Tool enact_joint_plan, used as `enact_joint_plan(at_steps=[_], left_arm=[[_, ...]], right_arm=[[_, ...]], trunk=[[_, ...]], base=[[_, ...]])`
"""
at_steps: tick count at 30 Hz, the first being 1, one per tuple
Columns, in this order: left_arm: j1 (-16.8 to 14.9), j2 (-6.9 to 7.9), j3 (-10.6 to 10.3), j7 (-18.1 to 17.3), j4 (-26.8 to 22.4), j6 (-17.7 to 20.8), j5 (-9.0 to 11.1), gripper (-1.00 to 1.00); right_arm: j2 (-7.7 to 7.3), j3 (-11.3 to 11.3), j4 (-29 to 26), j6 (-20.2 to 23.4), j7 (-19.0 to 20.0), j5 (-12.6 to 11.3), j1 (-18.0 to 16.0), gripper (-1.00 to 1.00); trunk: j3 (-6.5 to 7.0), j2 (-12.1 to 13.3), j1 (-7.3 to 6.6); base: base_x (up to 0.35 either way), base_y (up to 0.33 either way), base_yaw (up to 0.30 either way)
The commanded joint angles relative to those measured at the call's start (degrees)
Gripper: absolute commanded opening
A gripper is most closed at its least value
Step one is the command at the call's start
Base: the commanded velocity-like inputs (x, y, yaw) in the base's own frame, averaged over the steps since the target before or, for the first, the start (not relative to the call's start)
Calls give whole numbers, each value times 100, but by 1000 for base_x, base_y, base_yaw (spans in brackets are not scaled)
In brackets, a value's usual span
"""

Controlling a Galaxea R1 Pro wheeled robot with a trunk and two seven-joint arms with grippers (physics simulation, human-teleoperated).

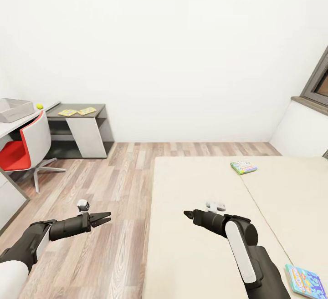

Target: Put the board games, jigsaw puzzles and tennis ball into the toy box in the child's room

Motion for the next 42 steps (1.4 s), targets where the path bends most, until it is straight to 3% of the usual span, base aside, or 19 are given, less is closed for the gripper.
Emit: enact_joint_plan(at_steps=[1, 42], left_arm=[[-3, 1, 2, -22, -1, 61, -3, 100], [-3, -4, 2, -22, -1, 61, -3, 100]], right_arm=[[1, 1, -5, 19, -48, -49, -4, 100], [1, 1, -5, 19, -46, -50, -4, 100]], trunk=[[-8, -7, 2], [-8, -7, 2]], base=[[0, -182, 0], [0, -182, 0]])
